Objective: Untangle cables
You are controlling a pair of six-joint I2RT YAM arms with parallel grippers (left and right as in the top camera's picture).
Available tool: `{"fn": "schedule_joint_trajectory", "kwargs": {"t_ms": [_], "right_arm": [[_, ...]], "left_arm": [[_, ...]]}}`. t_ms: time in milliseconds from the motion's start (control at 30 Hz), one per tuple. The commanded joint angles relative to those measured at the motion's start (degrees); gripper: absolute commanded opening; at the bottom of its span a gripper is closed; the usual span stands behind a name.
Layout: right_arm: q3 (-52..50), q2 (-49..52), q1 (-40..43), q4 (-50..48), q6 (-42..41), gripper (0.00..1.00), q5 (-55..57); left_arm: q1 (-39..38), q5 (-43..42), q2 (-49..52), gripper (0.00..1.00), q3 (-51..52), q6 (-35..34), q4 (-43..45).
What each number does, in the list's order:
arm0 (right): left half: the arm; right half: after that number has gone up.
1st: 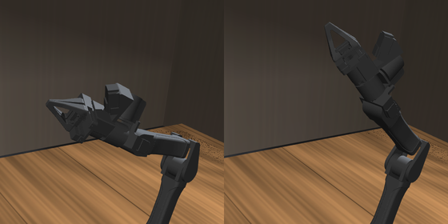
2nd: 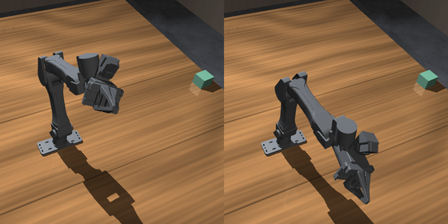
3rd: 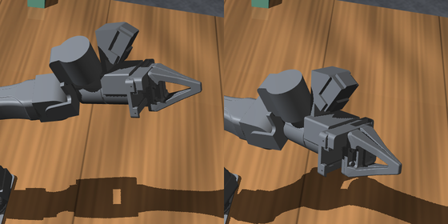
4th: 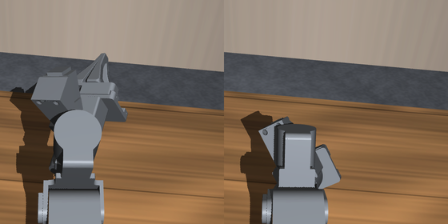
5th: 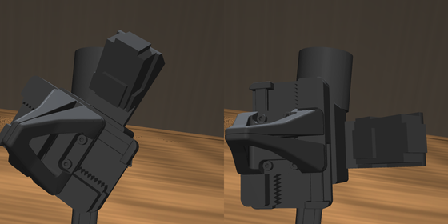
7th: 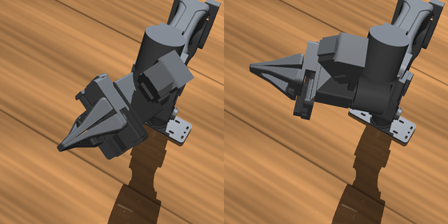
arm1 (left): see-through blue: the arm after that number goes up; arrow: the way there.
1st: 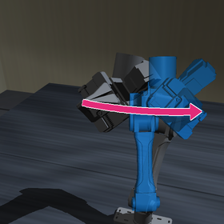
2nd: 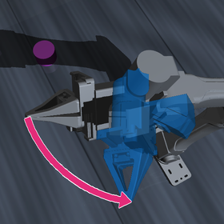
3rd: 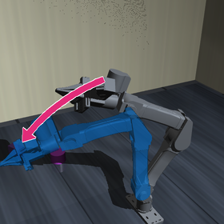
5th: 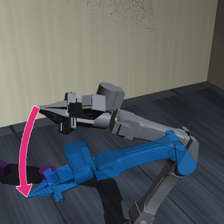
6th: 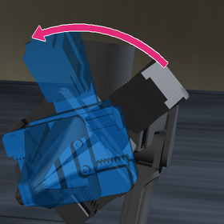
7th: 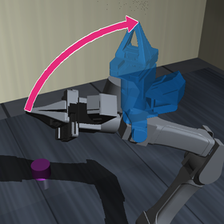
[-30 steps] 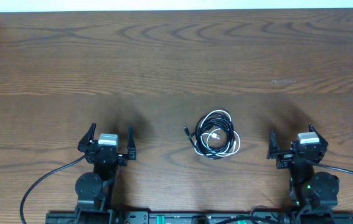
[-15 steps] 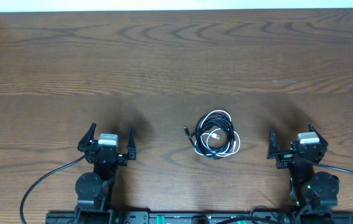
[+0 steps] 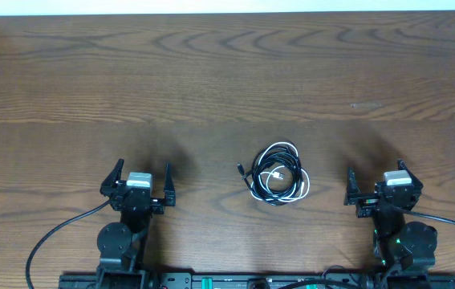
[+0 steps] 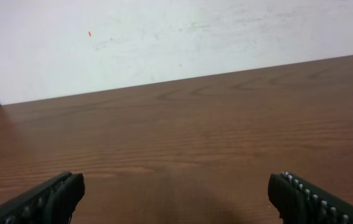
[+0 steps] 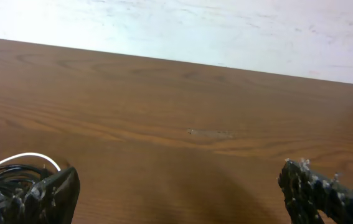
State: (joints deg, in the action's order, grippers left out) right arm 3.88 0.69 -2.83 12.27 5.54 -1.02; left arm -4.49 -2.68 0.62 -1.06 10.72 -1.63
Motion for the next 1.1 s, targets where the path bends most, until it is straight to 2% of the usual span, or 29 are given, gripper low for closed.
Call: {"fn": "schedule_joint_trajectory", "kwargs": {"t_ms": [0, 333, 433, 600, 700, 800, 933, 1000, 1067], "right_arm": [[-0.09, -0.20, -0.52, 0.24, 0.74, 0.99, 0.63], [-0.11, -0.20, -0.55, 0.24, 0.72, 0.99, 0.44], [-0.09, -0.20, -0.55, 0.13, -3.56, 0.99, -1.99], [-0.09, -0.20, -0.55, -1.51, -6.16, 0.99, -3.89], [-0.09, -0.20, -0.55, -1.40, -9.46, 0.99, -7.19], [0.48, -0.20, -0.55, -1.42, -13.16, 0.99, -11.19], [4.13, 0.02, -0.55, -1.31, -20.92, 0.99, -13.75], [6.95, 0.70, -0.55, -1.29, -21.86, 0.99, -15.34], [10.38, 2.05, -0.55, -0.81, -21.92, 0.99, -16.92]], "left_arm": [[0.35, 0.31, -0.39, 0.99, 0.83, -0.09, -2.25], [0.35, 0.26, -0.39, 1.00, 0.83, -0.11, -2.23], [0.35, 0.26, -0.39, 1.00, 0.83, -0.11, -2.19], [0.35, -2.47, -0.39, 1.00, 0.81, -1.09, -1.92], [0.35, -6.25, -0.39, 1.00, 0.66, -10.73, -1.01], [0.35, -6.45, -0.39, 1.00, 0.04, -21.40, -0.85], [0.35, -12.24, 0.20, 1.00, -2.45, -24.63, -0.87], [0.35, -14.40, 1.29, 1.00, -4.81, -25.14, -0.90], [0.35, -14.91, 3.32, 1.00, -8.37, -28.59, -0.85]]}}
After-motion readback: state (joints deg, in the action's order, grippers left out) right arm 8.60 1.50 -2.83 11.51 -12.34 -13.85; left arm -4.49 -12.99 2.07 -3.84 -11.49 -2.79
